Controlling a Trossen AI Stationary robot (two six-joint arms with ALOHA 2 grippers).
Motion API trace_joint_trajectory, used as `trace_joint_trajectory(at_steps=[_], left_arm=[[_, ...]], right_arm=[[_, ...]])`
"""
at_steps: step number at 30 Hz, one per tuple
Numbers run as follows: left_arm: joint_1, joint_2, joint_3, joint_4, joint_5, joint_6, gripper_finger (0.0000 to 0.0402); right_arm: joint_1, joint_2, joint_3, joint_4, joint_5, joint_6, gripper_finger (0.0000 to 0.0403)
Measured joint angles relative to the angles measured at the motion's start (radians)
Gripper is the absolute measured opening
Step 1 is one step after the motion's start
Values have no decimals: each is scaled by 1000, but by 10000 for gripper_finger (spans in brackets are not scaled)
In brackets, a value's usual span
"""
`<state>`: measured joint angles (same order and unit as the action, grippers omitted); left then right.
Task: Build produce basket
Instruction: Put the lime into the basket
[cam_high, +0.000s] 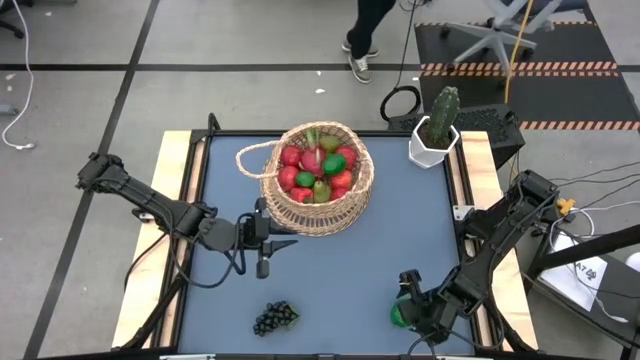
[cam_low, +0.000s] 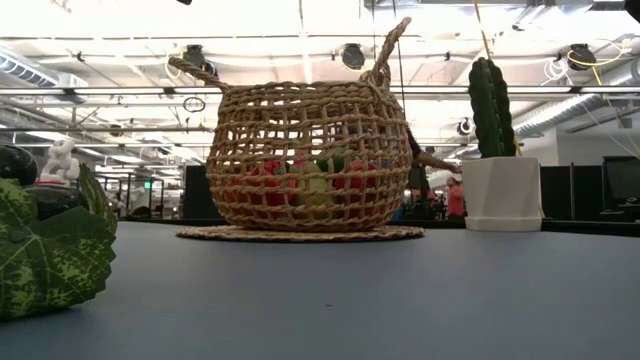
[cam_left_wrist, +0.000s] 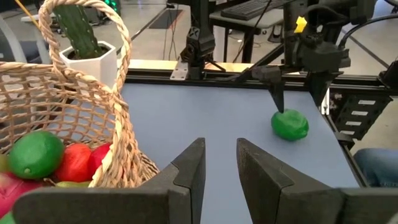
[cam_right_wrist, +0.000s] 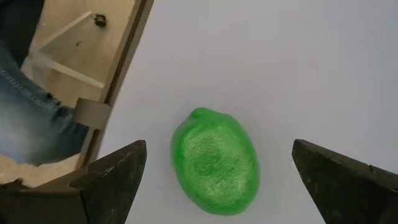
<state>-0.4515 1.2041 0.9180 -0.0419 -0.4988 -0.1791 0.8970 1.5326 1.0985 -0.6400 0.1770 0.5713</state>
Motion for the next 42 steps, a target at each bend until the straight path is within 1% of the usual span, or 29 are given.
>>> trace_joint_trajectory(at_steps=[6, 16, 19, 24, 30, 38, 42], left_arm=[[0, 0, 0, 0, 0, 0, 93], [0, 0, 0, 0, 0, 0, 93], [0, 0, 0, 0, 0, 0, 93], [0, 0, 0, -1, 0, 0, 93], [0, 0, 0, -1, 0, 3, 93], [0, 0, 0, -1, 0, 16, 93], [0, 0, 0, -1, 0, 16, 93]], right_arm=[[0, 0, -13, 15, 10, -2, 400], [0, 0, -183, 210, -26, 13, 400], [0, 0, -235, 281, -52, 4, 400], [0, 0, -292, 337, -67, -18, 399], [0, 0, -299, 349, -71, -61, 375], [0, 0, -299, 389, -70, -68, 325], [0, 0, -299, 389, -70, -68, 314]])
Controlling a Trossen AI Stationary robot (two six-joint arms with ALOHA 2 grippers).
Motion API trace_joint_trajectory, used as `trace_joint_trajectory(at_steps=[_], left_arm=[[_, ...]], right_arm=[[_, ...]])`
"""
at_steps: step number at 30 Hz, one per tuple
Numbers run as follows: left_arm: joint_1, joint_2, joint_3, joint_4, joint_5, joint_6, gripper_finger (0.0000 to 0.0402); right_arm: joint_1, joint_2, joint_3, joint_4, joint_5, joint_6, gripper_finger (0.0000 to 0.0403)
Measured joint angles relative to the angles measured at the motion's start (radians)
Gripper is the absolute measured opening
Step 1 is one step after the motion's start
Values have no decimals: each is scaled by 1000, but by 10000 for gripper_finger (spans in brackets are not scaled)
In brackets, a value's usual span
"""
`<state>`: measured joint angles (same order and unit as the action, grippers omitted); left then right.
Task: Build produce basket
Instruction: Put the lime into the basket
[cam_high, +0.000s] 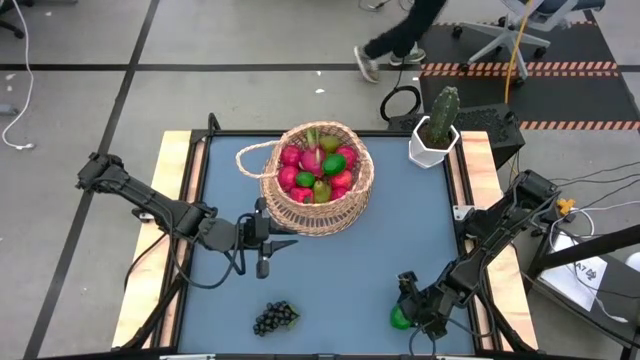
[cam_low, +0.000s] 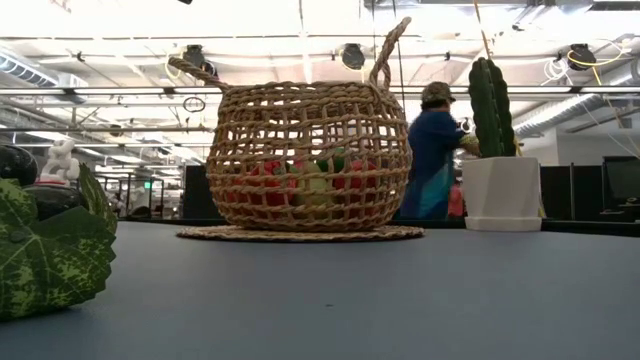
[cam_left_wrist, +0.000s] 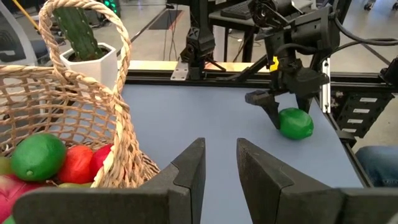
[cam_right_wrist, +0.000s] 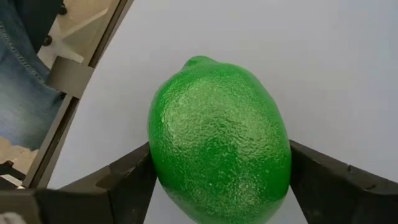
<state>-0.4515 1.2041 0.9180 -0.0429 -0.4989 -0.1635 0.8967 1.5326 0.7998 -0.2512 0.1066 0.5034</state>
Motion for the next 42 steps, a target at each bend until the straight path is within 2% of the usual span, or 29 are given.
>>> trace_joint_trajectory(at_steps=[42], left_arm=[[0, 0, 0, 2, 0, 3, 93]], right_arm=[[0, 0, 0, 0, 24, 8, 308]])
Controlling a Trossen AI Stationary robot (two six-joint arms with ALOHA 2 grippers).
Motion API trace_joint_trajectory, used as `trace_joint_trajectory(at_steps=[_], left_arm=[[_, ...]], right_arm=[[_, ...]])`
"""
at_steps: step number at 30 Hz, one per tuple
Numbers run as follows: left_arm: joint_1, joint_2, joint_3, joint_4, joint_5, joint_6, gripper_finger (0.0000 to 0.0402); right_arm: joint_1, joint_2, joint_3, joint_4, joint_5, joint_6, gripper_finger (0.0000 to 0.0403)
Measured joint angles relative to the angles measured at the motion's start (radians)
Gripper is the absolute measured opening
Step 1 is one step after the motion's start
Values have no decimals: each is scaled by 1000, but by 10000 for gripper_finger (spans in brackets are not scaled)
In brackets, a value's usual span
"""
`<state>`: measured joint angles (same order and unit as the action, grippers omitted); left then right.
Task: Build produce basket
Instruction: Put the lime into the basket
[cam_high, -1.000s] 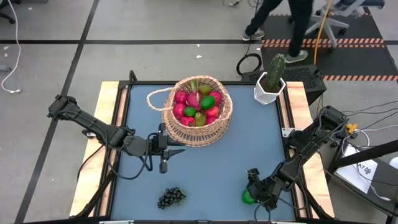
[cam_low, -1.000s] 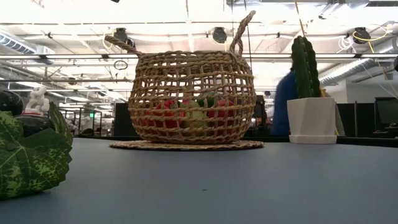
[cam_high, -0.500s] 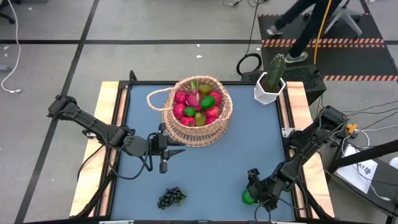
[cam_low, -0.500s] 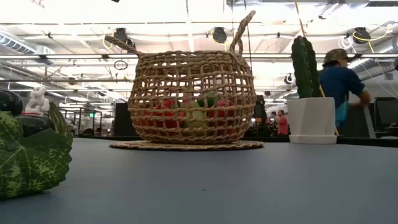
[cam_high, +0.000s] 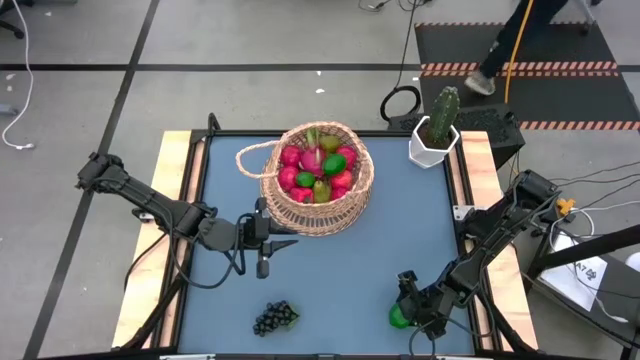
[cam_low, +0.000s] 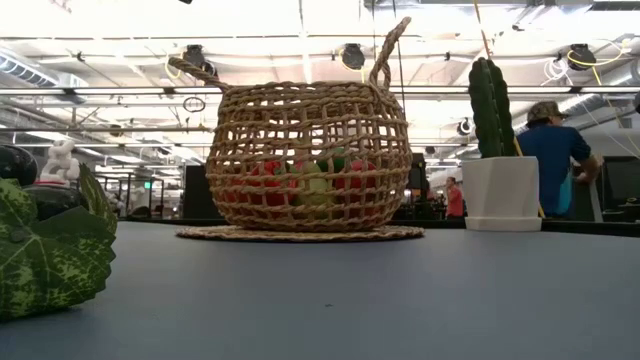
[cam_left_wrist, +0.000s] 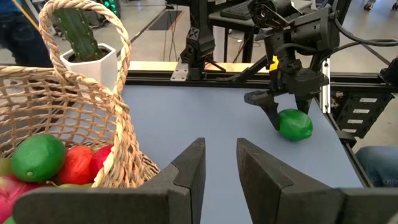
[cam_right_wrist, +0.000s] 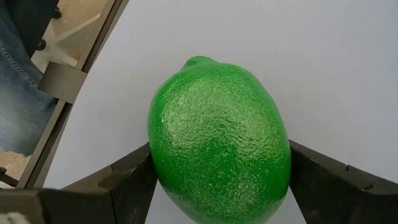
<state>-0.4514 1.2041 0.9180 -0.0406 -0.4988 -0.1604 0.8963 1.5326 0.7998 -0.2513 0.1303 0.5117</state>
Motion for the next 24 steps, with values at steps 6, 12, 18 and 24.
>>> trace_joint_trajectory(at_steps=[6, 12, 18, 24], left_arm=[[0, 0, 0, 0, 0, 0, 93], [0, 0, 0, 0, 0, 0, 93], [0, 0, 0, 1, 0, 0, 93], [0, 0, 0, 2, 0, -1, 93]], right_arm=[[0, 0, 0, 21, 0, 0, 307], [-12, -3, 0, 84, 0, 0, 307], [-44, -38, 0, 142, 0, 0, 307], [-88, -112, 0, 190, 45, -2, 307]])
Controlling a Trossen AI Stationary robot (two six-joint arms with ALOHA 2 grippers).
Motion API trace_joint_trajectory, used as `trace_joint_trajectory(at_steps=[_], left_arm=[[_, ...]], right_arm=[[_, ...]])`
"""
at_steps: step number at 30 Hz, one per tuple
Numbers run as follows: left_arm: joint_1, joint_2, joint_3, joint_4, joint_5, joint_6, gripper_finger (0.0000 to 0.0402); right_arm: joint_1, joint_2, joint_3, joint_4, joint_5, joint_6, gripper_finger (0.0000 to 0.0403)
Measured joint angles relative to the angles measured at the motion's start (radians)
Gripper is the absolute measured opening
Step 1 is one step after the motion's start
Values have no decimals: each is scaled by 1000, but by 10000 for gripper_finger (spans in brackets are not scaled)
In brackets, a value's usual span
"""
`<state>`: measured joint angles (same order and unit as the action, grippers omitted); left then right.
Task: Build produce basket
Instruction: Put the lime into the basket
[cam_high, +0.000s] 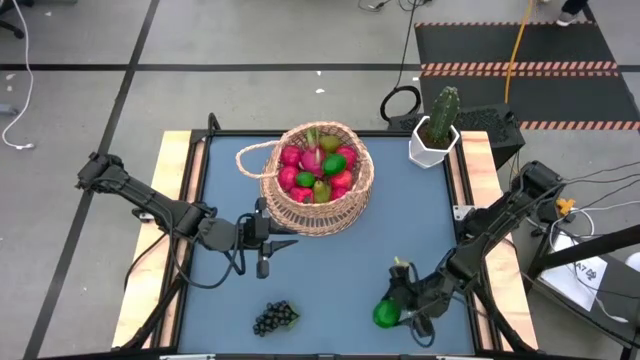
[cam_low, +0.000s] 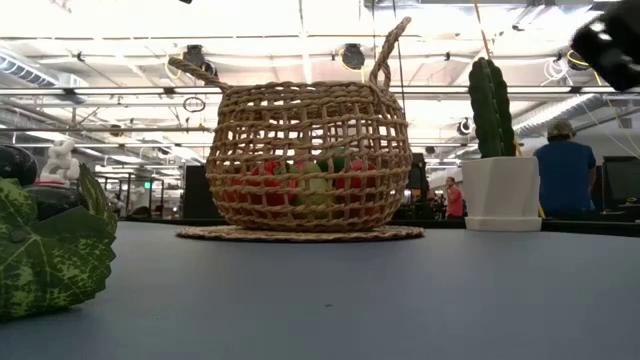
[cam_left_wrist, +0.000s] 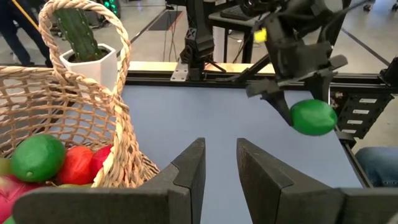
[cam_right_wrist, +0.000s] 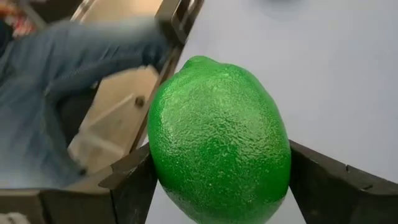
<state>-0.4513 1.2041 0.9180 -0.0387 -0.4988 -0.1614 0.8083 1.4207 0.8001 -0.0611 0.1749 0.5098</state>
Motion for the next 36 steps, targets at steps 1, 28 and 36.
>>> trace_joint_trajectory(at_steps=[1, 28, 36], left_arm=[[0, 0, 0, 0, 0, -1, 93], [-38, 132, 0, 183, 3, 123, 251], [-37, 250, 100, 279, -266, 371, 379]], right_arm=[[-7, -13, 0, 0, 13, -1, 307], [-257, -189, 0, -3, 17, 27, 314], [-298, -189, 0, -4, -49, 28, 315]])
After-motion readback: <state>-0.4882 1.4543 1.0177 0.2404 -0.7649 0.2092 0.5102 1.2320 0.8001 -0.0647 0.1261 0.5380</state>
